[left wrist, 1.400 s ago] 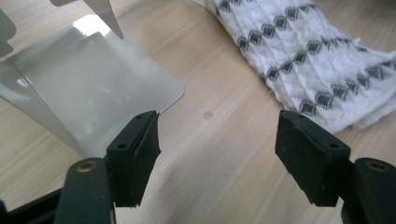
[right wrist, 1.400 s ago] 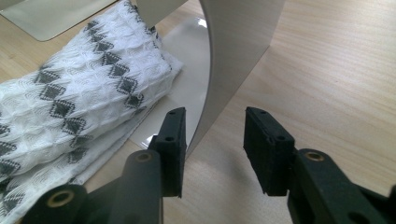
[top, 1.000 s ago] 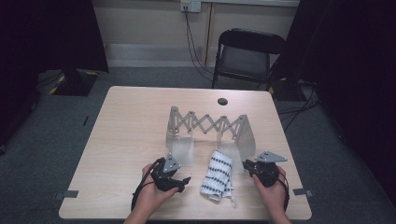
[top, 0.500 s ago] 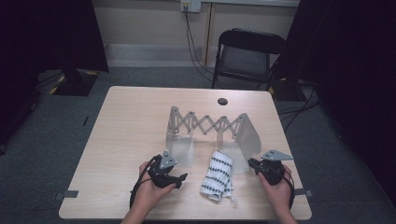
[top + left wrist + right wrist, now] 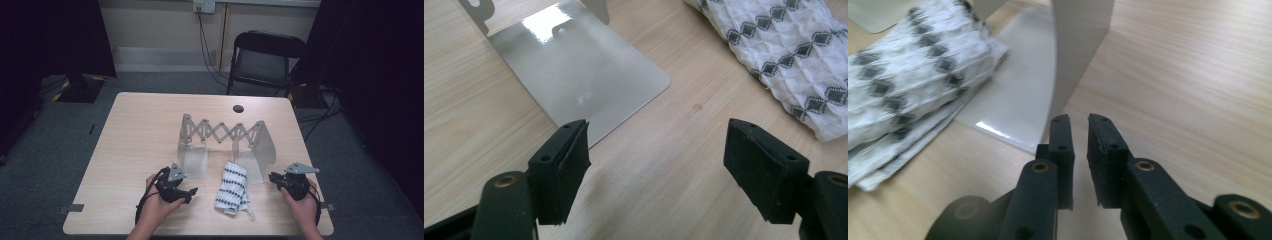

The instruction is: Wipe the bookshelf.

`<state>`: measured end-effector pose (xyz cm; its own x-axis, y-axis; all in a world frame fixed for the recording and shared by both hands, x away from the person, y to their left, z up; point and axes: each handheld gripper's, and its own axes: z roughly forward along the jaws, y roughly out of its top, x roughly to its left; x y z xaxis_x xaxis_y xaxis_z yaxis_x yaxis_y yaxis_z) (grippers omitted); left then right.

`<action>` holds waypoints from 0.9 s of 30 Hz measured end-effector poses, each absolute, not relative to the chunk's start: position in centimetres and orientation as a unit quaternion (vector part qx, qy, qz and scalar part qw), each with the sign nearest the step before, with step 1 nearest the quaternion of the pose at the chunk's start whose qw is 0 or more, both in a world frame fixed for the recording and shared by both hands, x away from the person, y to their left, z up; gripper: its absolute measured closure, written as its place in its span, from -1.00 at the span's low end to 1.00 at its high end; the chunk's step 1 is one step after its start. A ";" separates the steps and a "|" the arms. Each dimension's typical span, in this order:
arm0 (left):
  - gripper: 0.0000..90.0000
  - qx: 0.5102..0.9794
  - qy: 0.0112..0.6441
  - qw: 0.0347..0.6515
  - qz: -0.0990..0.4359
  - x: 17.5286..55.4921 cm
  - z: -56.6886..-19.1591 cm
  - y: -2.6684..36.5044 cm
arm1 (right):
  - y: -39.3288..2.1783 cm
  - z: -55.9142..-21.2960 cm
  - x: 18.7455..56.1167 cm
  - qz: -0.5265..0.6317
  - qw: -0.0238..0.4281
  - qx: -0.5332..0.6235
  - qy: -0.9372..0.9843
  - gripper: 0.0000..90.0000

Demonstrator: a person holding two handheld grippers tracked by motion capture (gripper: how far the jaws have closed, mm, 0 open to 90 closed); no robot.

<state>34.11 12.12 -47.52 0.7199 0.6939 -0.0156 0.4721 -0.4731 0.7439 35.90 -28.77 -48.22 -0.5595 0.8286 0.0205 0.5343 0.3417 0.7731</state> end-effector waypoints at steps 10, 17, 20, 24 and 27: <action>-0.44 0.848 0.343 0.376 0.147 33.0 -47.1 13.9 | -26.4 -47.4 32.3 0.384 0.163 0.381 0.825 0.66; -0.48 0.843 0.355 0.377 0.144 32.8 -47.4 15.0 | -22.6 -46.8 31.3 0.397 0.141 0.336 0.843 0.55; -0.48 0.843 0.357 0.377 0.139 32.9 -47.6 15.0 | -20.7 -46.5 31.1 0.404 0.131 0.312 0.850 0.49; -0.48 0.845 0.354 0.377 0.139 32.7 -47.5 14.9 | -18.4 -46.4 31.1 0.411 0.109 0.287 0.858 0.46; -0.48 0.845 0.350 0.379 0.143 32.6 -47.3 14.9 | -17.2 -47.1 31.3 0.396 0.103 0.276 0.869 0.41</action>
<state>32.65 14.91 -47.25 0.7148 0.6989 -0.0239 0.4827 -0.4683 0.7401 31.27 -17.20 -47.13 -0.8261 0.5621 0.0396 0.3984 0.5330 0.7464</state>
